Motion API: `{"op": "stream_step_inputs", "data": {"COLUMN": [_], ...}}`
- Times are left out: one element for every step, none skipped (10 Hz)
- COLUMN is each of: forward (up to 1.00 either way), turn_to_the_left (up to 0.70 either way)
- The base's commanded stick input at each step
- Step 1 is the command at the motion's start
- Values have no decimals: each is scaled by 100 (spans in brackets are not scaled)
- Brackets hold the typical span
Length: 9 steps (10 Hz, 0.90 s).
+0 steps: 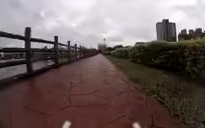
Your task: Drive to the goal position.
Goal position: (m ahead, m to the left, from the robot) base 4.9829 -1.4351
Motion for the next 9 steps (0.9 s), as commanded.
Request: {"op": "stream_step_inputs", "data": {"forward": [50, 50, 50, 50, 50, 50, 50, 50, 50], "turn_to_the_left": [13, 50, 50, 50, 50, 50, 50, 46, 13]}}
